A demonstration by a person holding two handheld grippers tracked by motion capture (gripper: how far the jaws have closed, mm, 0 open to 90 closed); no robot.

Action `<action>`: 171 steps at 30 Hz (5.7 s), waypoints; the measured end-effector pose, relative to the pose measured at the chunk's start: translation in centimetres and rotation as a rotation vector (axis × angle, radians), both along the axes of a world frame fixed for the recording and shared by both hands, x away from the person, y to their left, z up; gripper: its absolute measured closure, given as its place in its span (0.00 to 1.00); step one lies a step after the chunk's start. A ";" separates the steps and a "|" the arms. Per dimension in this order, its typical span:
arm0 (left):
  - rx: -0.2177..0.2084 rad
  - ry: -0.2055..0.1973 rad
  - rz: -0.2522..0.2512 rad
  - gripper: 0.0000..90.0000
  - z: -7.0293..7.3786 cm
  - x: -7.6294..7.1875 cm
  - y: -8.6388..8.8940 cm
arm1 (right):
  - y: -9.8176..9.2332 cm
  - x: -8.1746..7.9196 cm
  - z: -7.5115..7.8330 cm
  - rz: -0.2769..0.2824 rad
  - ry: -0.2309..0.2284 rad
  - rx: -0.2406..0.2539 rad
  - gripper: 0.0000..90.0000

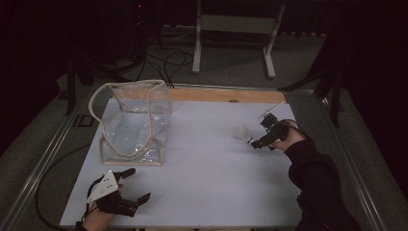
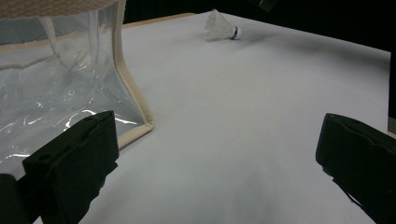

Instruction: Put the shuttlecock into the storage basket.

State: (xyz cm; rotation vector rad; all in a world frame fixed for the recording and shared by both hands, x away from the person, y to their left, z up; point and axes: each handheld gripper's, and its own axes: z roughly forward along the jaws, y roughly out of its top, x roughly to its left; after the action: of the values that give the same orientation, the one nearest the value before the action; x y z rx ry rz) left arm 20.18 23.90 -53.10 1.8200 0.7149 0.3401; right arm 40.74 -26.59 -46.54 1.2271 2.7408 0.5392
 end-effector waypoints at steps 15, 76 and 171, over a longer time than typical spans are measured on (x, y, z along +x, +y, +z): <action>-0.002 0.001 -0.001 0.01 0.0 0.0 0.0 | 0.6 0.9 -1.3 -0.005 0.045 -0.051 0.17; 0.000 0.006 -0.007 0.01 -0.2 0.1 0.0 | 3.0 3.2 -4.7 0.037 0.105 -0.148 0.74; 0.019 0.020 -0.015 0.01 -0.4 0.2 -0.5 | 10.1 -3.6 4.0 0.482 0.122 -0.142 0.74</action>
State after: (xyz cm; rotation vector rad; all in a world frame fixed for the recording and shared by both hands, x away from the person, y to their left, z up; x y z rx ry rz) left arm 20.34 23.44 -53.49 1.8486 0.7137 0.3199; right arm 37.11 -16.48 -42.50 0.5813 3.1222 0.3010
